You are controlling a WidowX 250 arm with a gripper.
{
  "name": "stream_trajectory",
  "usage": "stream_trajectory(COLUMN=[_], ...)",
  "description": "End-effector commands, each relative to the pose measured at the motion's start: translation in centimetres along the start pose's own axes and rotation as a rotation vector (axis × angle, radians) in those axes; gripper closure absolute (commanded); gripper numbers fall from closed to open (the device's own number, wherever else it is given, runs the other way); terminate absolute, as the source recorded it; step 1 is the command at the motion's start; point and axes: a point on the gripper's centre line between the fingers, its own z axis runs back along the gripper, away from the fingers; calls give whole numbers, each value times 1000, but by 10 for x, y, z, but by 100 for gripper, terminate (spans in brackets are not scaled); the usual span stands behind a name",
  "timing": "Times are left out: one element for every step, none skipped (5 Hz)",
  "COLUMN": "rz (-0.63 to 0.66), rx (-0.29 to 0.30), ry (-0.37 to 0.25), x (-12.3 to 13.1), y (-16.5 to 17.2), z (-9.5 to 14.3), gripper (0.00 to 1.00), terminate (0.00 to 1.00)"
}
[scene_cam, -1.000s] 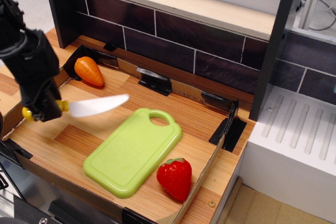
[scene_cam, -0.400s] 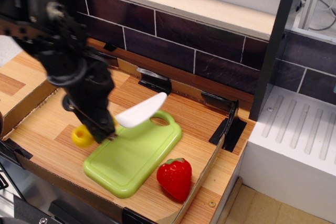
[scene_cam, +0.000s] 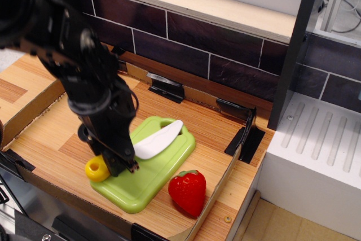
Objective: Put knife on cutting board
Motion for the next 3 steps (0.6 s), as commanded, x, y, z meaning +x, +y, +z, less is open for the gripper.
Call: stream_trajectory(rz=[-3, 1, 32], rx=[-29, -45, -49], ry=[-3, -12, -44], x=[4, 9, 11], y=[8, 12, 17], z=[5, 15, 33], gripper=[0, 0, 0], terminate=[0, 0, 0])
